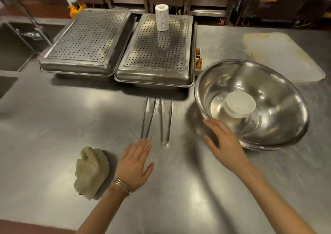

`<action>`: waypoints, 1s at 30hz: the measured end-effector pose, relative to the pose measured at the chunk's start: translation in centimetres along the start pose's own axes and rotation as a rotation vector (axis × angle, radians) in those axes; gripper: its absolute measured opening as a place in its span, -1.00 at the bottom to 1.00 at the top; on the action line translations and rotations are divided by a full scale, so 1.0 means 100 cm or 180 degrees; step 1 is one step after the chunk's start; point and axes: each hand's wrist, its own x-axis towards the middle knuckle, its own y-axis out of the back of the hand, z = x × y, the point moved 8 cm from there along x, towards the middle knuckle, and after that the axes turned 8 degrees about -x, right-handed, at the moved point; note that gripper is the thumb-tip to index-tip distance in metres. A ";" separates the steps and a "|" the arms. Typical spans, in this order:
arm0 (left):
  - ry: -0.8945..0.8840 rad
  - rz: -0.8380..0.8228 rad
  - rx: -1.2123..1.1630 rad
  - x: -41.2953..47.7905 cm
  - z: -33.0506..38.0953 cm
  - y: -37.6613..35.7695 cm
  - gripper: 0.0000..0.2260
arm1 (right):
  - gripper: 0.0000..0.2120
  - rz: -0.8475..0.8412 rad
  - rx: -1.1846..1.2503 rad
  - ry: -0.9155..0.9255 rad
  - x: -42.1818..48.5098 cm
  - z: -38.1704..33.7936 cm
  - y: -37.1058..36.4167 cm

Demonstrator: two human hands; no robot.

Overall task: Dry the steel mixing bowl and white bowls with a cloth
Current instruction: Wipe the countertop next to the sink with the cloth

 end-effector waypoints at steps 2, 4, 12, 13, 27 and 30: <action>0.0147 -0.0102 0.0035 -0.033 -0.034 0.000 -0.45 | -0.59 -0.0031 0.0129 0.0022 -0.010 -0.035 -0.031; 0.0239 -0.0177 0.0020 -0.065 -0.070 0.003 -0.45 | -0.59 -0.0158 0.0214 0.0027 -0.019 -0.072 -0.067; 0.0179 -0.0138 0.0022 -0.154 -0.213 0.028 -0.47 | -0.55 -0.0205 0.0350 0.0026 -0.032 -0.220 -0.179; 0.0229 -0.0222 0.0019 -0.162 -0.230 0.027 -0.46 | -0.56 -0.0209 0.0322 0.0052 -0.031 -0.234 -0.190; 0.0449 -0.0399 -0.0380 -0.195 -0.283 -0.010 -0.40 | -0.67 -0.0895 -0.1571 0.0657 -0.001 -0.286 -0.323; 0.0177 -0.0341 -0.0473 -0.207 -0.256 -0.020 -0.43 | -0.73 -0.0542 -0.1635 0.0853 -0.026 -0.269 -0.306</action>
